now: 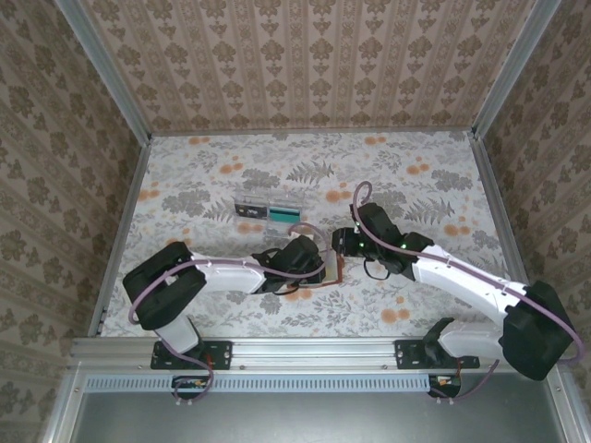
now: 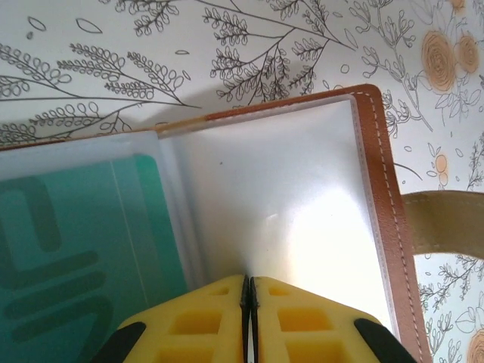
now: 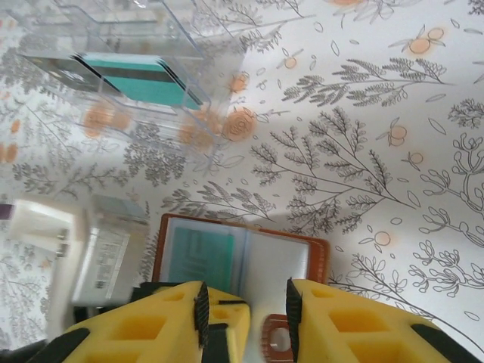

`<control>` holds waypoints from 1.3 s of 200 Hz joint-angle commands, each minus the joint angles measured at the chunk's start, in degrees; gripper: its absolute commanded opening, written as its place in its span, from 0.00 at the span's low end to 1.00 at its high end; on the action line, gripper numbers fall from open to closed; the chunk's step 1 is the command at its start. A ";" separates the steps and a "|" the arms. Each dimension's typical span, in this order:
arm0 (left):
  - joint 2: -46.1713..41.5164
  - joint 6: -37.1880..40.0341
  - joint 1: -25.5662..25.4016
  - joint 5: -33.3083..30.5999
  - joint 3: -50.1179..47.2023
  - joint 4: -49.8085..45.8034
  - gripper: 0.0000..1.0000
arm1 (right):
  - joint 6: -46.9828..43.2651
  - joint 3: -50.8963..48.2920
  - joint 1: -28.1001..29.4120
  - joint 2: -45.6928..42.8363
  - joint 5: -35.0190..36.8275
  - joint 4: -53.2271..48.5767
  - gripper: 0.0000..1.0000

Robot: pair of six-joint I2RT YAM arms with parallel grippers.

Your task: Take the credit cards out of the card holder

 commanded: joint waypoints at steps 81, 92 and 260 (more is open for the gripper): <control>-9.89 0.23 0.33 -4.82 -4.79 -3.07 0.12 | 7.75 -1.34 2.29 7.34 -9.70 10.26 0.16; -10.90 0.12 0.61 -5.06 -5.77 -3.15 0.12 | 8.29 -1.04 2.62 8.21 -9.77 10.40 0.16; -26.16 -2.40 4.25 -11.02 -16.79 -8.45 0.12 | 5.91 7.27 11.25 14.42 -5.08 4.97 0.20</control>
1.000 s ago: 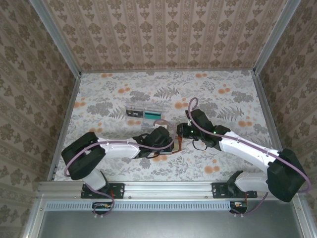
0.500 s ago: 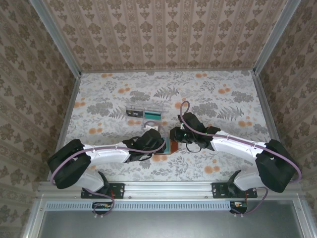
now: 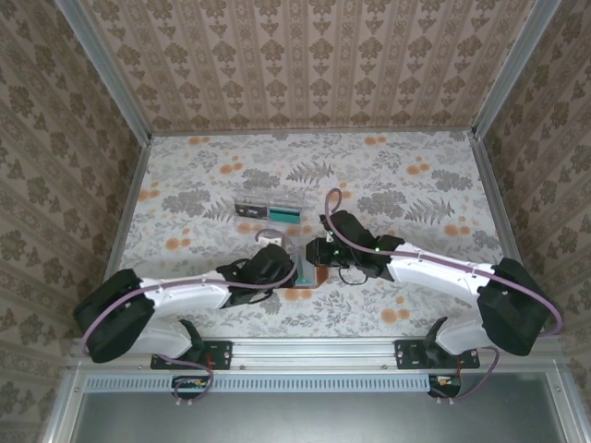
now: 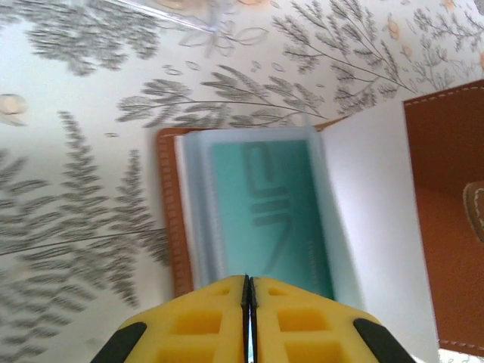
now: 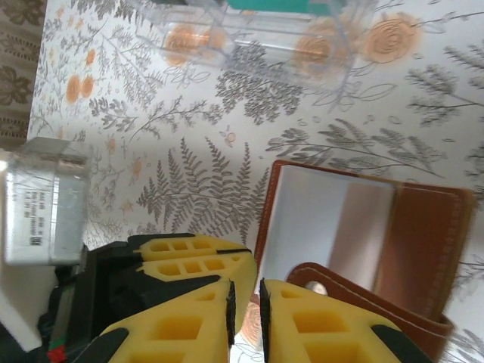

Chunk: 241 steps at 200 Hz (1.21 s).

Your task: Take the credit cards out of the card holder

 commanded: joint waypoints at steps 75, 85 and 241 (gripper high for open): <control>-22.45 -2.23 3.67 -6.84 -7.99 -12.92 0.14 | -2.69 15.13 8.36 14.47 7.47 -10.79 0.30; -24.68 -2.54 4.09 -7.19 -8.75 -13.98 0.14 | -2.41 16.74 8.80 16.03 8.43 -12.51 0.31; -27.50 -2.01 5.31 -4.89 -10.16 -12.95 0.16 | -3.96 21.96 9.23 20.75 22.83 -29.87 0.35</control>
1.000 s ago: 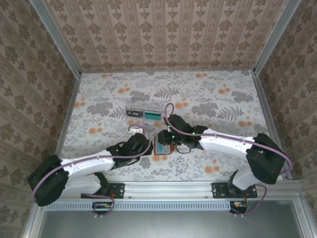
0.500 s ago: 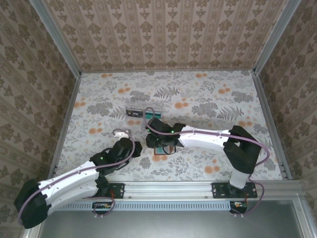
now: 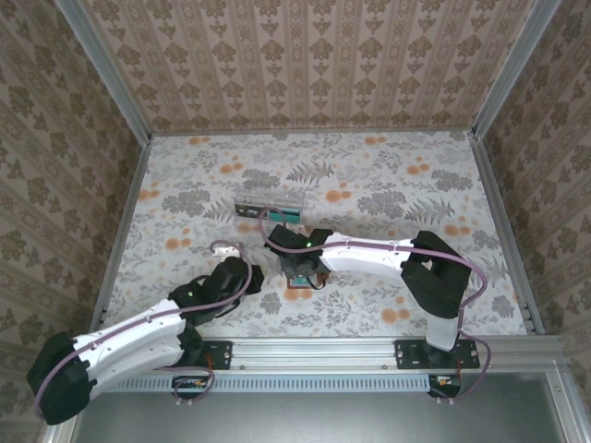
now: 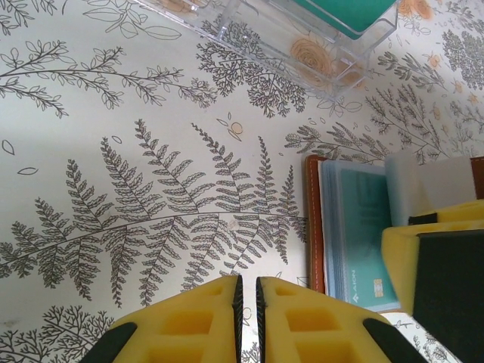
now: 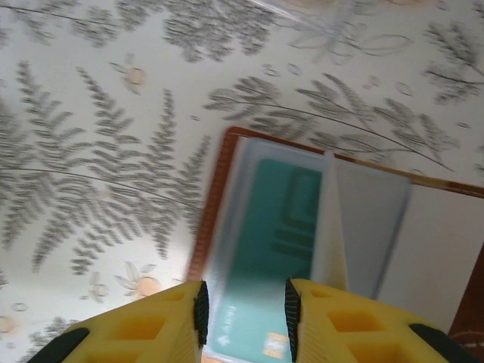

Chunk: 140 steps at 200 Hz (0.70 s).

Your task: Take the credit cards out of the card holder

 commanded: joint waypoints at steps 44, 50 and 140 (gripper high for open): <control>4.69 0.96 -0.37 3.36 1.76 5.12 0.16 | -0.51 -6.72 -3.08 -6.94 2.99 -2.27 0.33; 5.40 1.21 -0.60 3.45 2.17 5.44 0.16 | -0.52 -7.06 -3.16 -7.31 3.18 -2.27 0.33; 19.12 1.97 -4.09 6.39 7.60 14.48 0.13 | -1.03 -10.27 -4.67 -9.03 1.82 -0.35 0.26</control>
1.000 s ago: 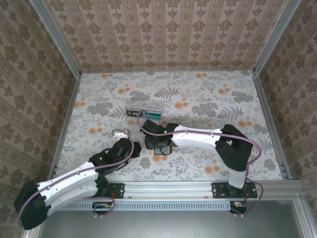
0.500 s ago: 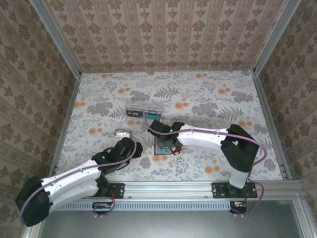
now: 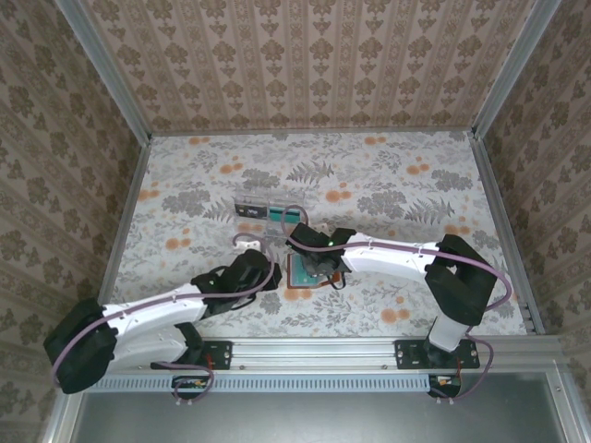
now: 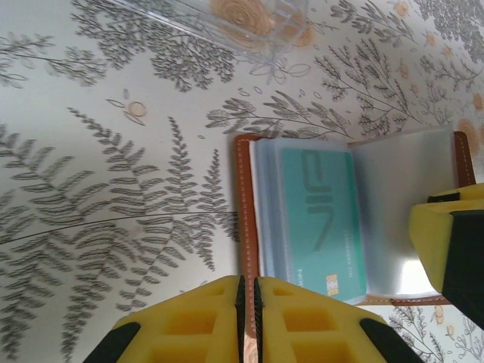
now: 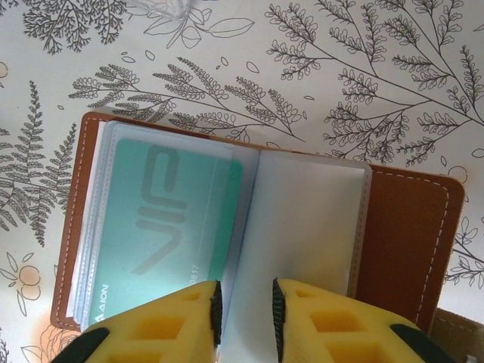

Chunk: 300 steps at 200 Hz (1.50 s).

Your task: Take the credit cards out of the card holder

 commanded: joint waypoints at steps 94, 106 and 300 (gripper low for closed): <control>15.01 1.67 -1.40 5.48 7.36 9.16 0.06 | 0.76 -4.99 -3.88 -2.13 -10.53 9.47 0.24; 15.69 1.49 -1.19 5.52 7.40 9.09 0.06 | 1.06 -5.33 -4.65 -1.75 -11.61 9.86 0.22; 20.84 -0.57 -0.26 5.99 7.05 8.02 0.02 | 7.16 -18.74 -12.58 -3.08 -29.31 29.68 0.22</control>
